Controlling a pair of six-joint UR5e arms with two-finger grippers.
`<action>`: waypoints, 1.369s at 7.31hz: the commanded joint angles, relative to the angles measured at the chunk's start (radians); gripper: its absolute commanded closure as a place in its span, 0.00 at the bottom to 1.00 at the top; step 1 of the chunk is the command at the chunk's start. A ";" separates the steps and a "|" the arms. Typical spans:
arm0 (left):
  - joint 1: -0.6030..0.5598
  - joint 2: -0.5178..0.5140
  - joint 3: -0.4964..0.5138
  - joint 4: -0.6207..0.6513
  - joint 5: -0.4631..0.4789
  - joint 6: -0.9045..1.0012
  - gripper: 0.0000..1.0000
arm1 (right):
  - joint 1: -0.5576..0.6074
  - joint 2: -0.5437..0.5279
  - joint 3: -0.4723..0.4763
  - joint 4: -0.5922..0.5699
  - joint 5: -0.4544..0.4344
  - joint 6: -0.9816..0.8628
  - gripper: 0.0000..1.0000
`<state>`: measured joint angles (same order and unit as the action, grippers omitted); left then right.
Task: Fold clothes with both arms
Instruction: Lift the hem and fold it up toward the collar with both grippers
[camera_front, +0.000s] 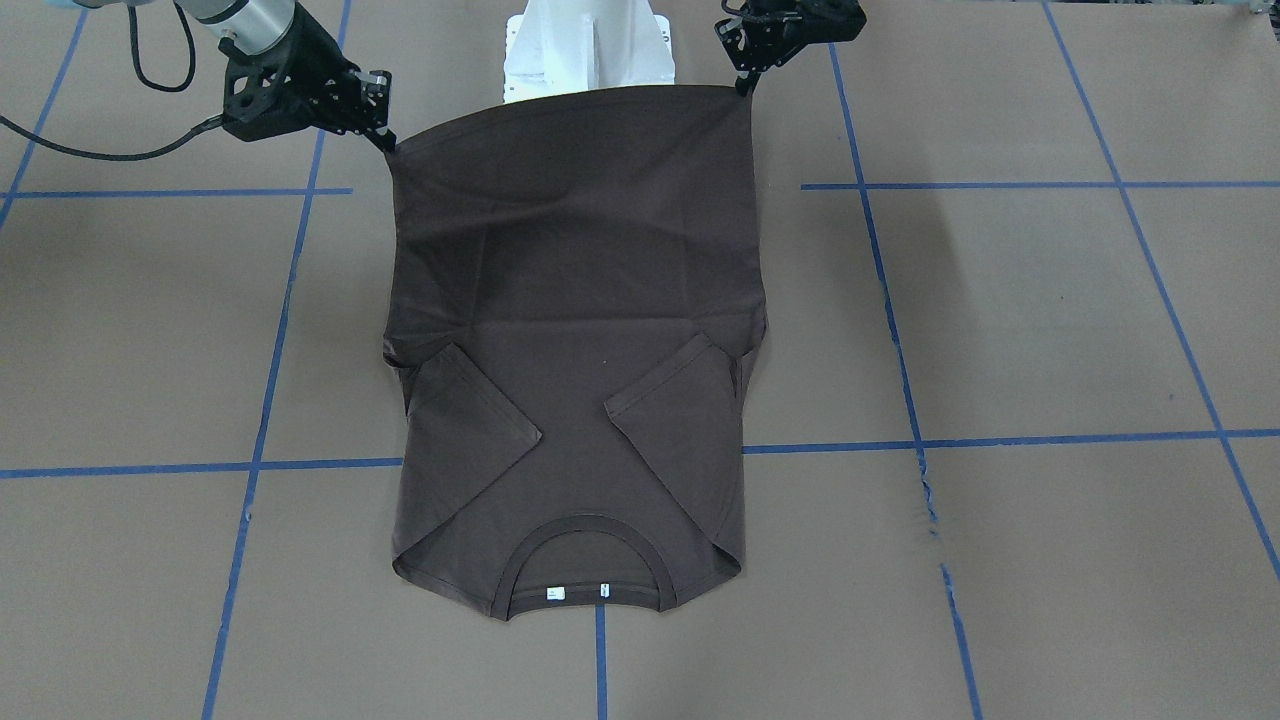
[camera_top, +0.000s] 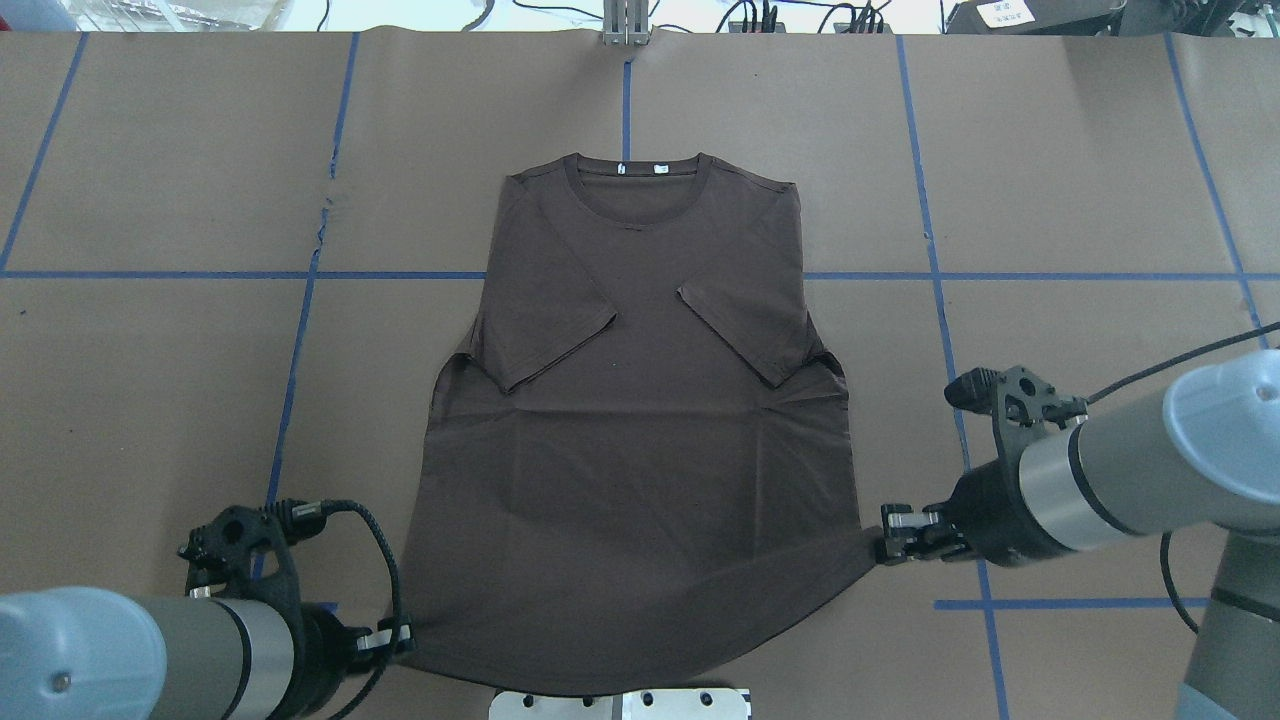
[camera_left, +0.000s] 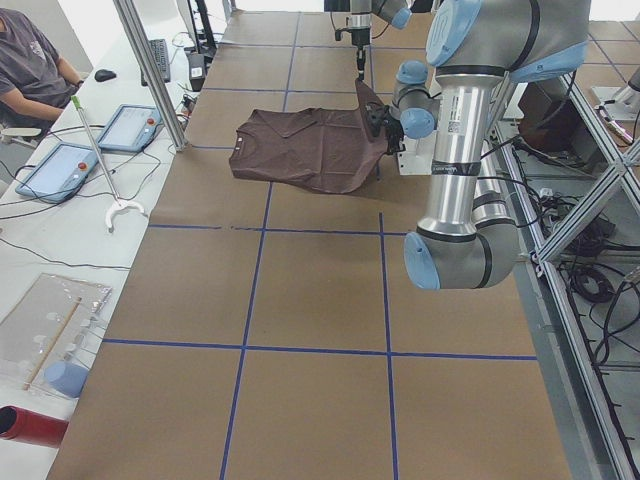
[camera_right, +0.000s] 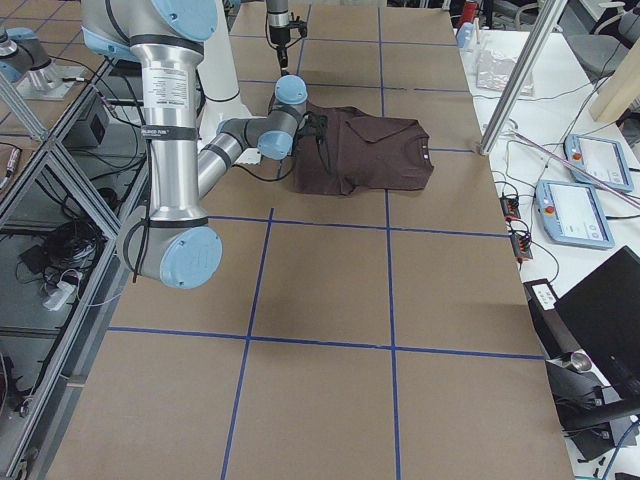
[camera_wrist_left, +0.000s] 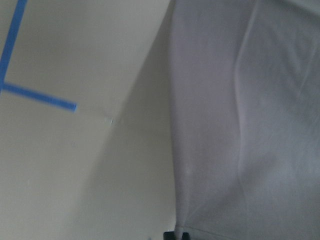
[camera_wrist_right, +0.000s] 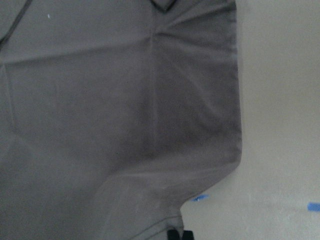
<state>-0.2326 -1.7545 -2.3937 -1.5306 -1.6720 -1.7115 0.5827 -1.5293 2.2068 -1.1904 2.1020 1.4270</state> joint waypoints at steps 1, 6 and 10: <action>-0.255 -0.112 0.124 0.003 -0.110 0.155 1.00 | 0.188 0.102 -0.133 -0.001 0.027 -0.031 1.00; -0.556 -0.344 0.748 -0.353 -0.117 0.383 1.00 | 0.339 0.541 -0.758 0.005 0.041 -0.061 1.00; -0.556 -0.471 0.983 -0.480 -0.110 0.372 1.00 | 0.344 0.644 -0.949 0.120 0.032 -0.068 1.00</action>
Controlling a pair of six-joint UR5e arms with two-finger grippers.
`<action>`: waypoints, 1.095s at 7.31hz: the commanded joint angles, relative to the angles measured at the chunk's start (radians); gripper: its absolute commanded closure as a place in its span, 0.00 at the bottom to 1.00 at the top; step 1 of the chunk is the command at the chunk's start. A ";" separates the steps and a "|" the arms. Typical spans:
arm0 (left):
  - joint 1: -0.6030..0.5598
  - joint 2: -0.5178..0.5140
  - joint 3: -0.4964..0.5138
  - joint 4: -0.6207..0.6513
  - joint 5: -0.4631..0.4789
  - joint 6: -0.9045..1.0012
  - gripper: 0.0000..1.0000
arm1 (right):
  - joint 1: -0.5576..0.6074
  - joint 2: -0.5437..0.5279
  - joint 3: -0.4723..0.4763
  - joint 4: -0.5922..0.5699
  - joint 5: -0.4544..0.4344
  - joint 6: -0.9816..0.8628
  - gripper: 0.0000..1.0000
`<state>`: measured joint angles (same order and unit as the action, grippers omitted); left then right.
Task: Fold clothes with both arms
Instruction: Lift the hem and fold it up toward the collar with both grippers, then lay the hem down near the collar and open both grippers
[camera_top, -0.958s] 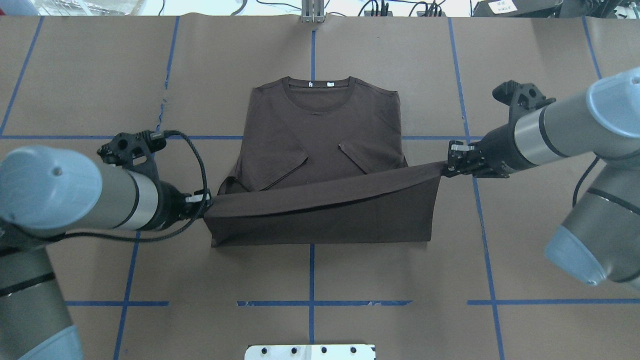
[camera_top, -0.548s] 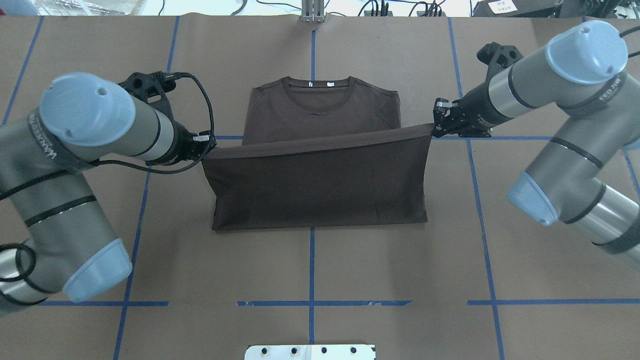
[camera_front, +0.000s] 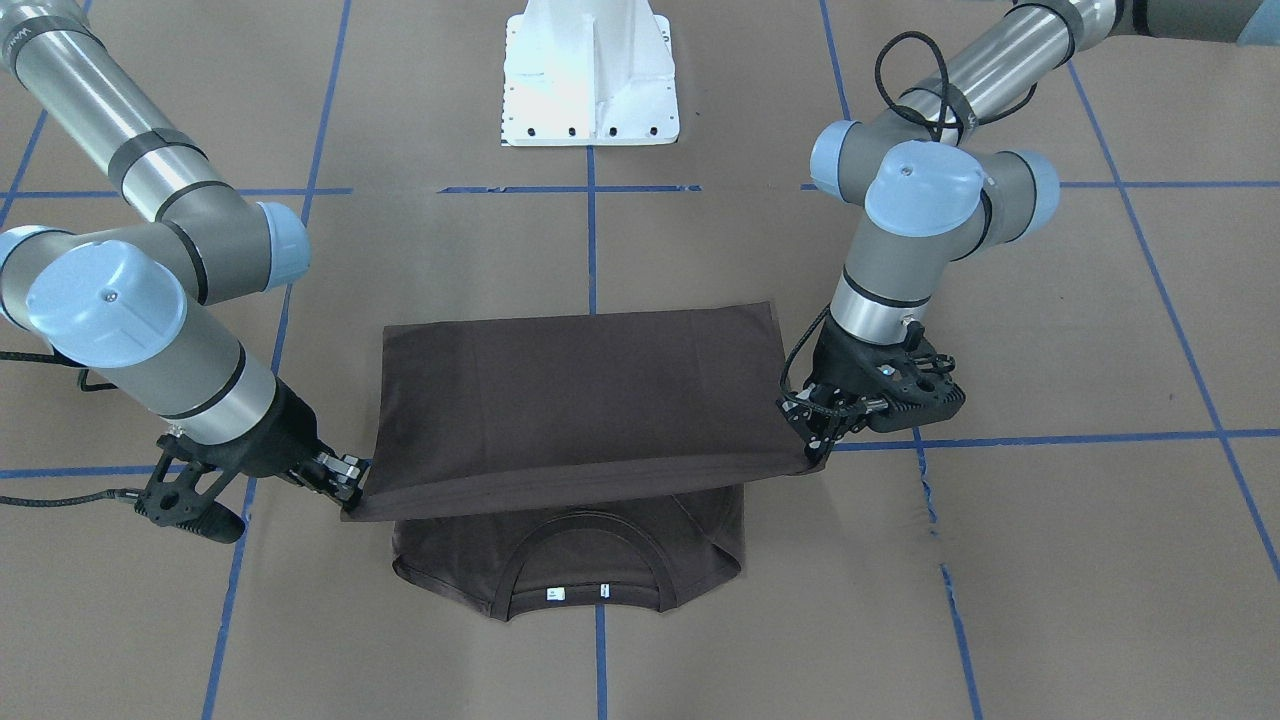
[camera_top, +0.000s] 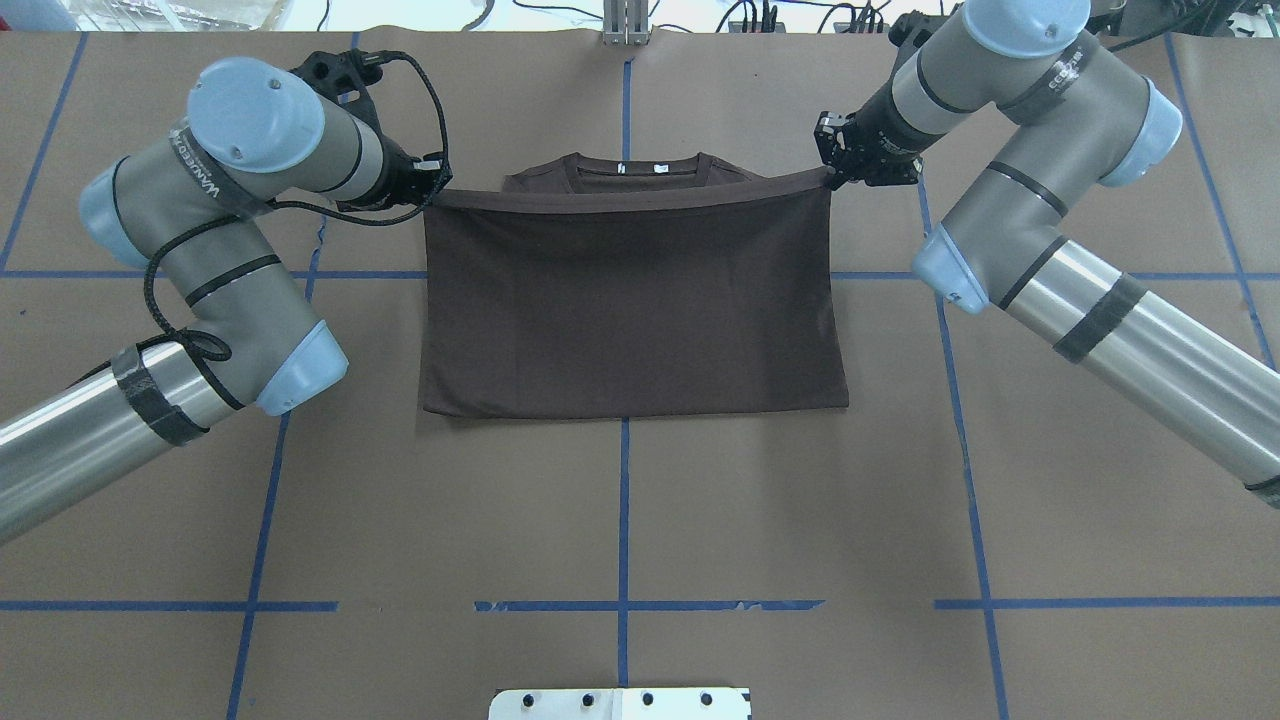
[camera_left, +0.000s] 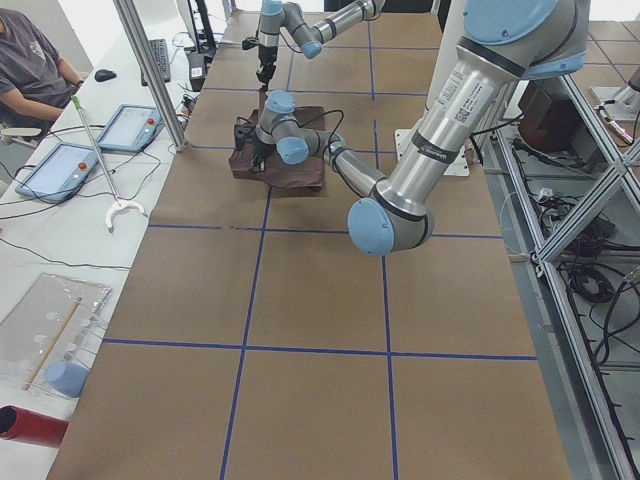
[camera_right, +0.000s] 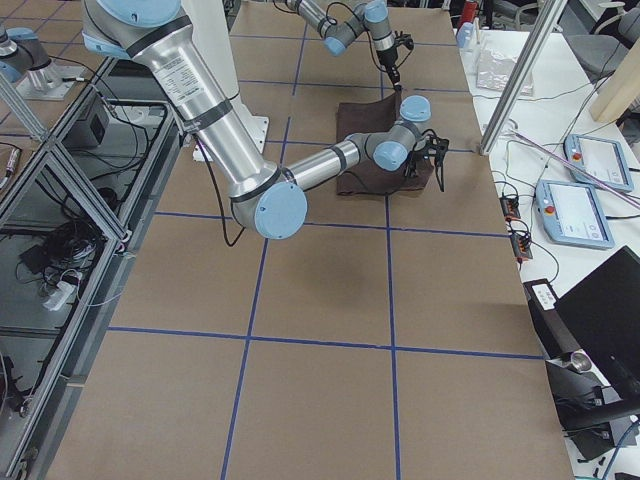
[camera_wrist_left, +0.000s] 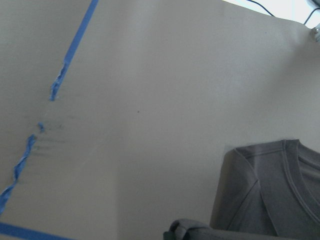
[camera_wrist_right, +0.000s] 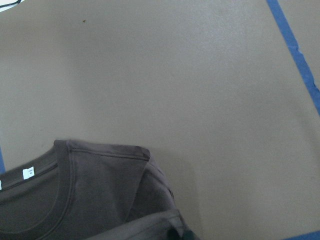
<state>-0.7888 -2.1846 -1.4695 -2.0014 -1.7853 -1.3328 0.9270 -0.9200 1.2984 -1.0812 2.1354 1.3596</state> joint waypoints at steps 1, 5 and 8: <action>0.000 -0.078 0.124 -0.011 0.006 -0.009 1.00 | 0.000 0.062 -0.085 0.012 -0.012 -0.002 1.00; -0.009 -0.096 0.181 -0.033 0.021 -0.006 1.00 | 0.021 0.078 -0.132 0.014 -0.029 -0.002 1.00; -0.012 -0.109 0.196 -0.033 0.023 -0.006 1.00 | 0.021 0.104 -0.160 0.014 -0.031 -0.004 1.00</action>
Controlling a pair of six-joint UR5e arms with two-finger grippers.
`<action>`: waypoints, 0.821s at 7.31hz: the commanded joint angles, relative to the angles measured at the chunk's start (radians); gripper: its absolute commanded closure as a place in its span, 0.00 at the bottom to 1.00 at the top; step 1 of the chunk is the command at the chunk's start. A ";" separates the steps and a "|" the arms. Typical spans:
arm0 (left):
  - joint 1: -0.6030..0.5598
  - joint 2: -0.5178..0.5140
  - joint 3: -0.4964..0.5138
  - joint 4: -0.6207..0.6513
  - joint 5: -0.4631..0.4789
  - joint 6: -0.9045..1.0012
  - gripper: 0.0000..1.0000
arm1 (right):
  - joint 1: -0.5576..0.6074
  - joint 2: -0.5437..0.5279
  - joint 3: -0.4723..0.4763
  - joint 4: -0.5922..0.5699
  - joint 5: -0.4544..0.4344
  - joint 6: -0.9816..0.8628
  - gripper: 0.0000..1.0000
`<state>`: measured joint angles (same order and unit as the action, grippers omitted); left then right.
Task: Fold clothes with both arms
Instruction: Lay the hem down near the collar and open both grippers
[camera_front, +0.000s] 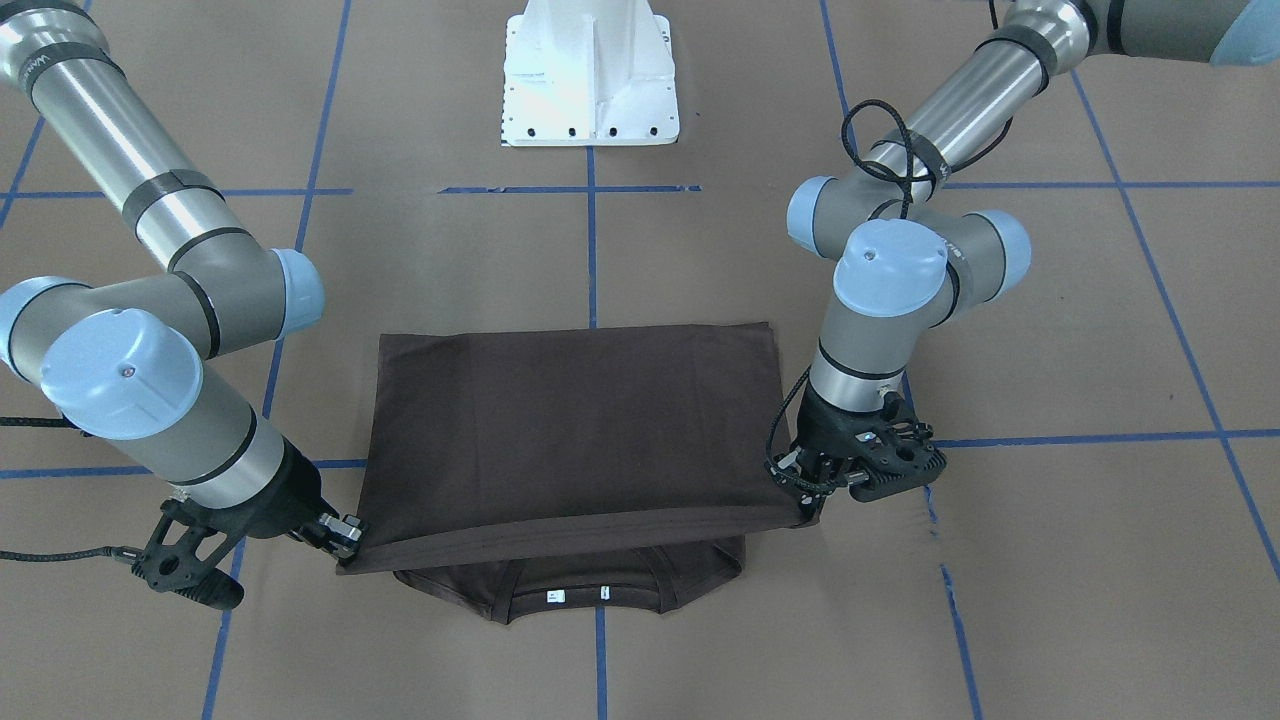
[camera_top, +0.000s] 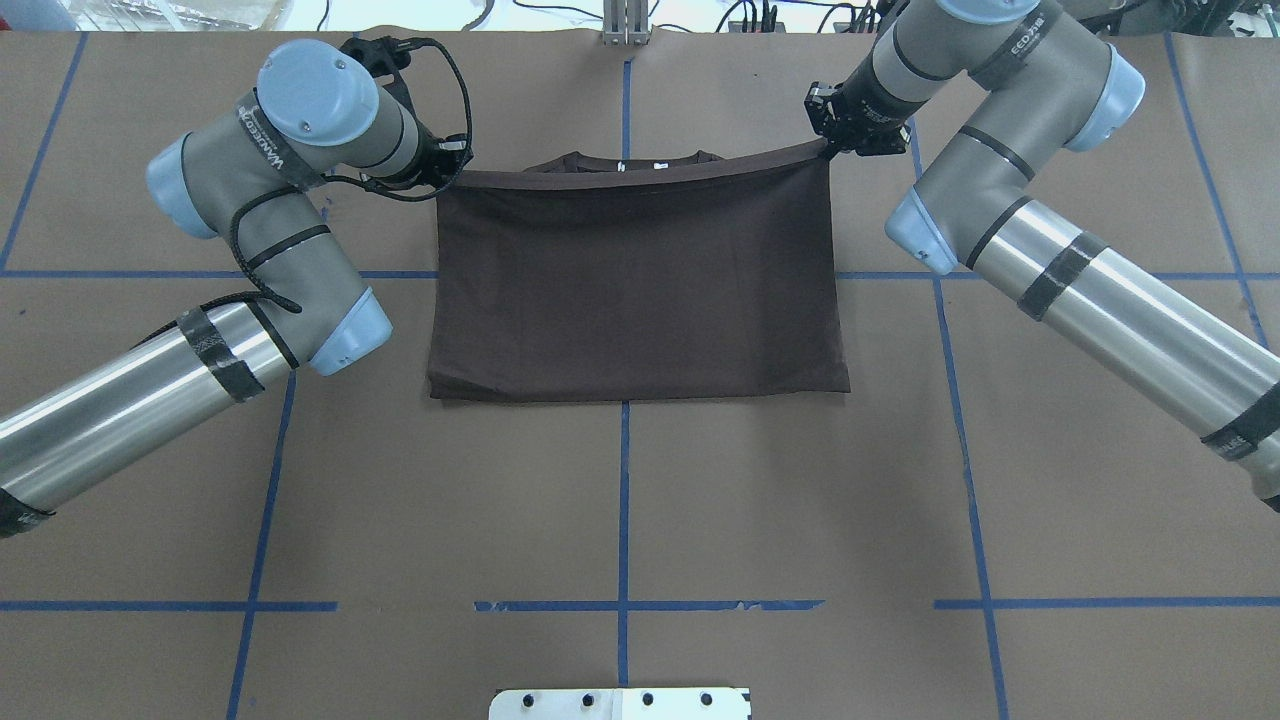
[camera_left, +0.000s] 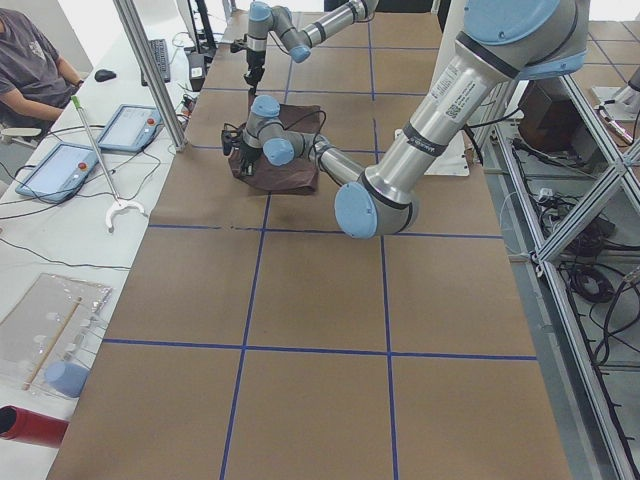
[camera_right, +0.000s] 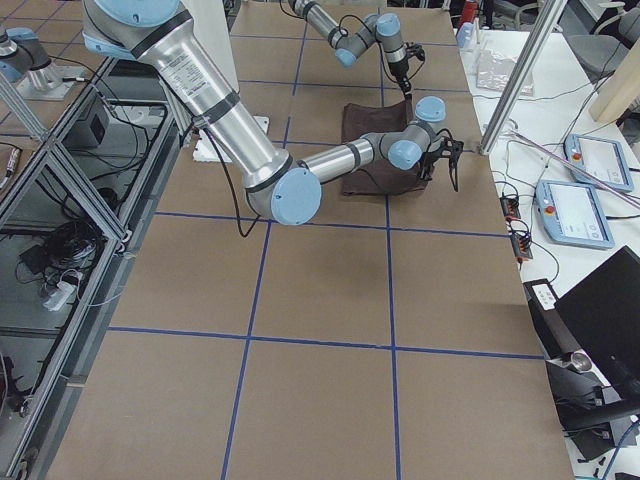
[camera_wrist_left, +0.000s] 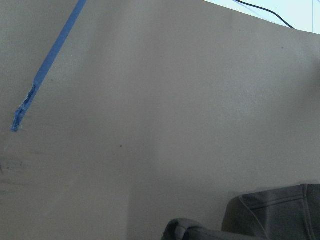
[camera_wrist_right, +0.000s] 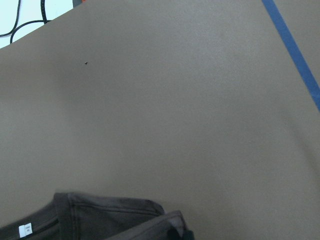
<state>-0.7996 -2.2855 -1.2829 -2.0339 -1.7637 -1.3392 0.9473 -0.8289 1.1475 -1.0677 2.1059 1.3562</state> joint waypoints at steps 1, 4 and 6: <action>-0.001 -0.018 0.010 0.000 0.000 0.000 1.00 | -0.002 0.022 -0.012 -0.001 -0.003 0.000 1.00; -0.001 -0.031 0.011 0.000 0.000 -0.006 0.70 | -0.008 0.027 -0.009 0.002 -0.003 0.000 0.53; -0.001 -0.042 0.019 0.001 0.000 -0.002 0.00 | -0.007 0.014 -0.002 0.008 0.009 -0.045 0.00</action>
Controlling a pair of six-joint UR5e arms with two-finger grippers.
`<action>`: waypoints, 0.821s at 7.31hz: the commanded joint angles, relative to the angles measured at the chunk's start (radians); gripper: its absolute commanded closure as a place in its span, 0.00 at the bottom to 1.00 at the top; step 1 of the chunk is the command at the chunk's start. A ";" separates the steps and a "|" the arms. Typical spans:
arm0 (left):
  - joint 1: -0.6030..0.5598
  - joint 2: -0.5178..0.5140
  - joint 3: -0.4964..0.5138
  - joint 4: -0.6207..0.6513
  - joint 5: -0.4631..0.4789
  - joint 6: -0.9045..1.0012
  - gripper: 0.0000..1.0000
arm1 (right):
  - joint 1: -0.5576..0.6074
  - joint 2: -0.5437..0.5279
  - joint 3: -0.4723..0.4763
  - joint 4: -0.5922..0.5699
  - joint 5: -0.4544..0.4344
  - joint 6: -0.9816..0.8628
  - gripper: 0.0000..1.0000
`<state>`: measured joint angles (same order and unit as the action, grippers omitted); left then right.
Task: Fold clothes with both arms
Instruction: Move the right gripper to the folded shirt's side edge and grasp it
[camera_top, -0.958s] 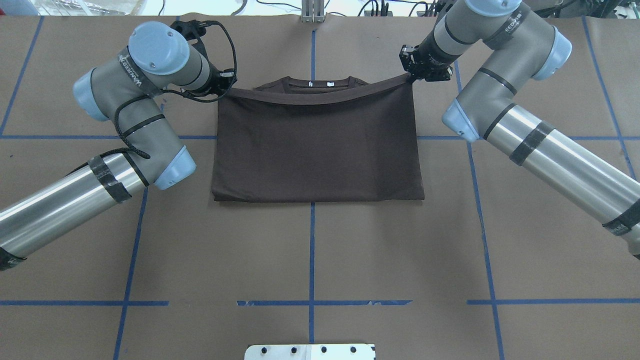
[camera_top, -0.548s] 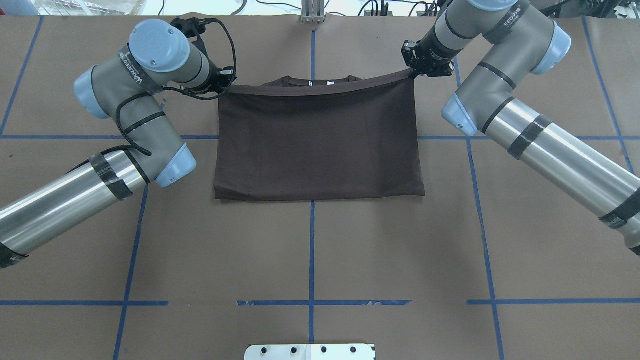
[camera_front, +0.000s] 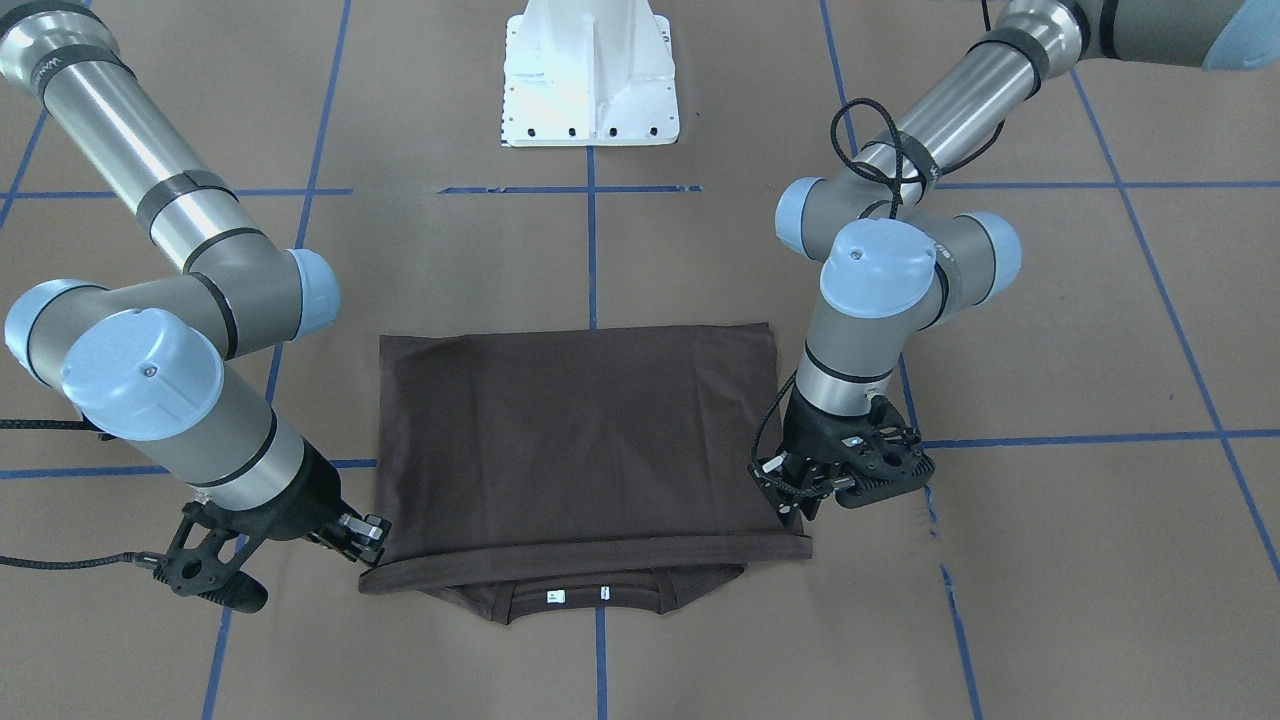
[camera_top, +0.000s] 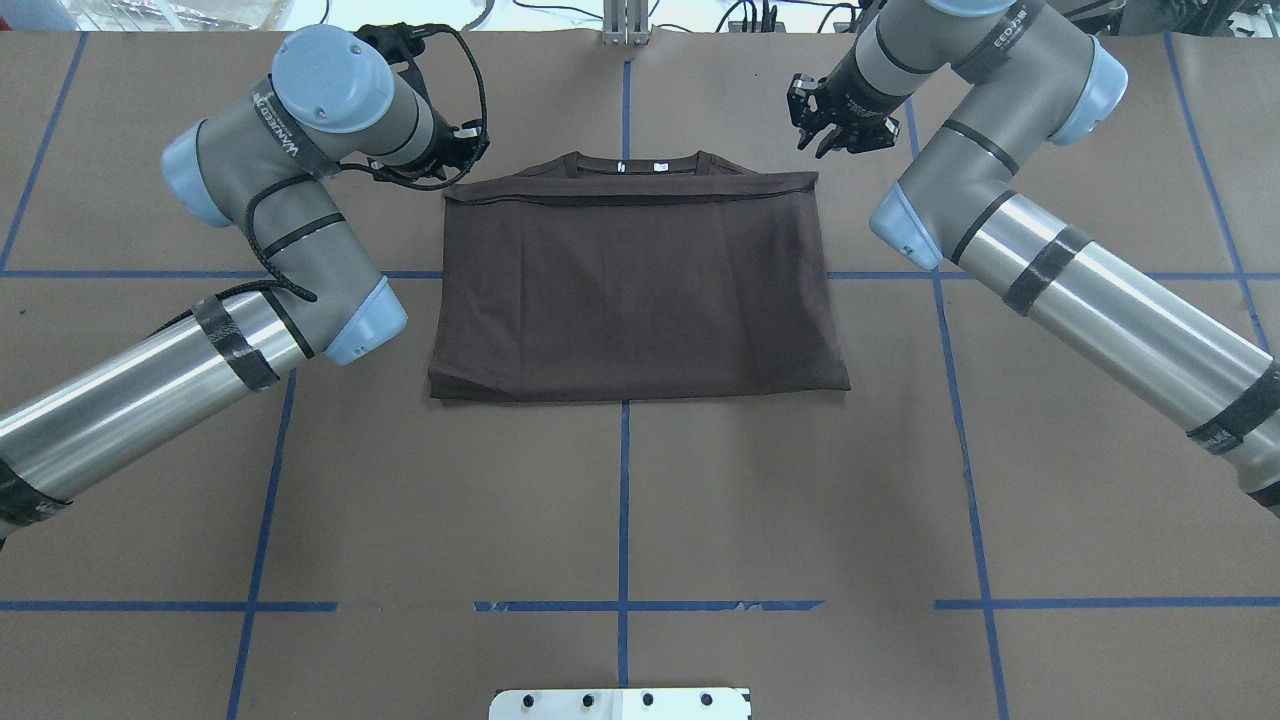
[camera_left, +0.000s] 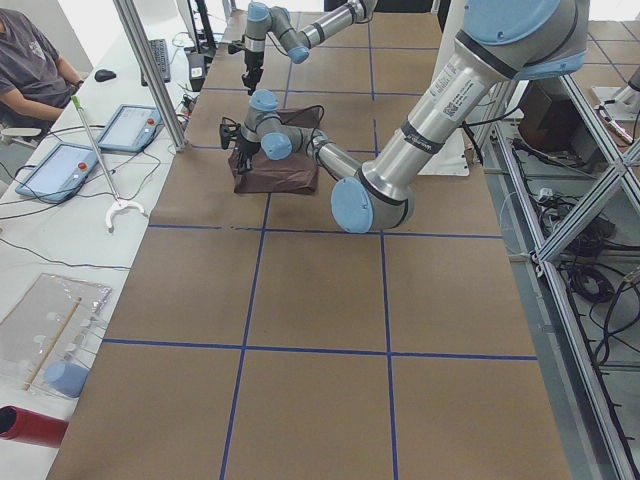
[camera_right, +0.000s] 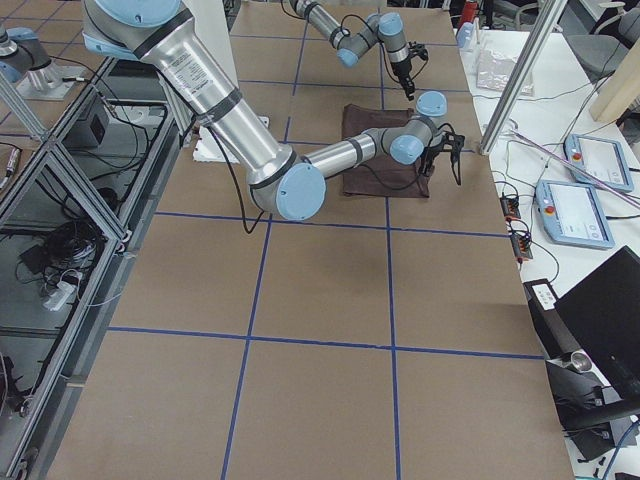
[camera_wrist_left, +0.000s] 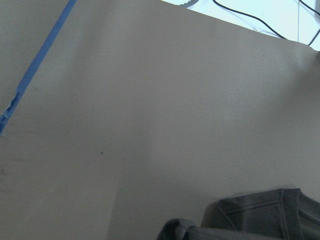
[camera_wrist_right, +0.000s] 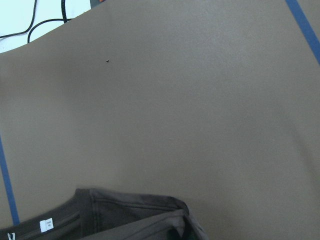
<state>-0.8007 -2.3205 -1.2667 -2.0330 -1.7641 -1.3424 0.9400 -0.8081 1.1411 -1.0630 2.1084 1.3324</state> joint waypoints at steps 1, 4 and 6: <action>-0.002 -0.007 0.003 0.002 0.000 0.002 0.00 | 0.000 -0.029 0.058 0.005 0.025 -0.013 0.00; 0.002 -0.016 -0.005 0.008 -0.003 -0.017 0.00 | -0.139 -0.345 0.426 -0.009 0.009 0.025 0.00; 0.002 -0.011 -0.008 0.008 -0.002 -0.017 0.00 | -0.248 -0.399 0.465 -0.011 -0.068 0.037 0.01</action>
<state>-0.7997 -2.3337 -1.2734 -2.0253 -1.7667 -1.3572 0.7530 -1.1675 1.5752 -1.0725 2.0767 1.3628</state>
